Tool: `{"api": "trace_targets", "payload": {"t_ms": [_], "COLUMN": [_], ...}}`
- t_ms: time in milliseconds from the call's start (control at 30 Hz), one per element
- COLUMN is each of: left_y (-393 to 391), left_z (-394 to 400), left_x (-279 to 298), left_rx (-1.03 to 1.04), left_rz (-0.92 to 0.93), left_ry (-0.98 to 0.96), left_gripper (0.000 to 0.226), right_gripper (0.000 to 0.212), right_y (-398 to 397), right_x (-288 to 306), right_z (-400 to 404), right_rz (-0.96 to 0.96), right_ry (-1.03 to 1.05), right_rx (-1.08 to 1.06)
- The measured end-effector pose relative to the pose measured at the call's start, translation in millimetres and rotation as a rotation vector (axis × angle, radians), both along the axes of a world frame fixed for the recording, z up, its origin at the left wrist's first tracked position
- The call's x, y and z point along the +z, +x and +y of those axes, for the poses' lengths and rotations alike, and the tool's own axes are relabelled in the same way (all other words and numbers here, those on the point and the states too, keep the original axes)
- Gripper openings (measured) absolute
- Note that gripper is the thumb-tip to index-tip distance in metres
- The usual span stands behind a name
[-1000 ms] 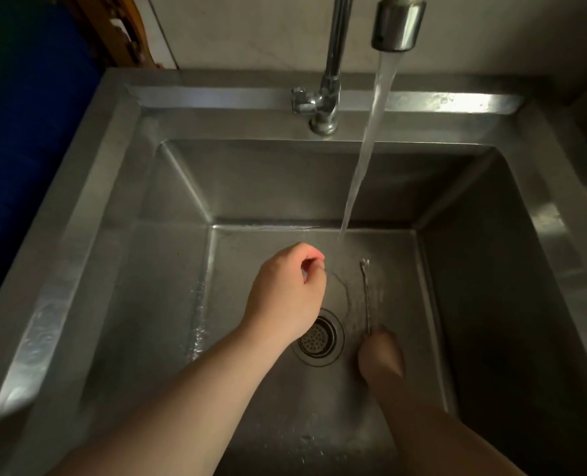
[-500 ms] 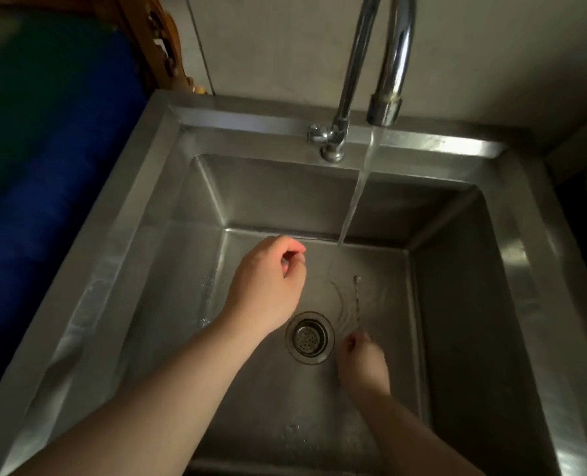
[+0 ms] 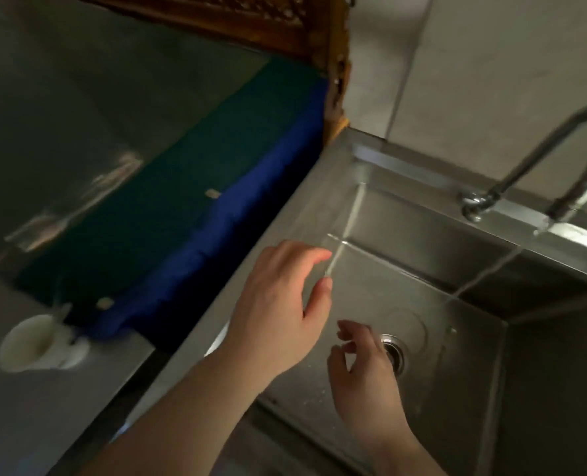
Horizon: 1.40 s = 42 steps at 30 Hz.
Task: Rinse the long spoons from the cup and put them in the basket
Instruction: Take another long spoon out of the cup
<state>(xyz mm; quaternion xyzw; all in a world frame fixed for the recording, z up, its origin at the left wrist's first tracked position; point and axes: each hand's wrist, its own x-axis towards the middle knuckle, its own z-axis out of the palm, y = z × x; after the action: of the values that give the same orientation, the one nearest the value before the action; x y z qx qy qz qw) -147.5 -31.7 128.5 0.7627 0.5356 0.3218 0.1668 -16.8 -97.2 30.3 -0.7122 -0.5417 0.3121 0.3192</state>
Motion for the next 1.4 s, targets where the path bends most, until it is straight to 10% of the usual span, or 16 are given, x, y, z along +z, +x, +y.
{"api": "trace_targets", "payload": {"t_ms": [367, 600, 700, 967, 1400], "left_y": [-217, -279, -289, -306, -305], "left_z": [-87, -124, -115, -70, -69], "left_x": [9, -90, -127, -140, -144], "left_rx": [0.608, 1.023, 1.012, 0.788, 0.817], "left_rz": [-0.119, -0.457, -0.533, -0.487, -0.493], "left_ry": [0.135, -0.167, -0.369, -0.067, -0.097], "left_gripper": [0.039, 0.095, 0.105, 0.045, 0.051], "right_gripper": [0.026, 0.027, 0.034, 0.014, 0.016], "right_y": [-165, -242, -266, -294, -292], "right_x": [39, 40, 38, 45, 55], "right_z": [1, 37, 56, 70, 61], "right_rz": [0.265, 0.509, 0.583, 0.496, 0.305], "right_ry": [-0.146, -0.363, -0.373, -0.181, -0.1], "right_rx": [0.334, 0.339, 0.364, 0.406, 0.431]}}
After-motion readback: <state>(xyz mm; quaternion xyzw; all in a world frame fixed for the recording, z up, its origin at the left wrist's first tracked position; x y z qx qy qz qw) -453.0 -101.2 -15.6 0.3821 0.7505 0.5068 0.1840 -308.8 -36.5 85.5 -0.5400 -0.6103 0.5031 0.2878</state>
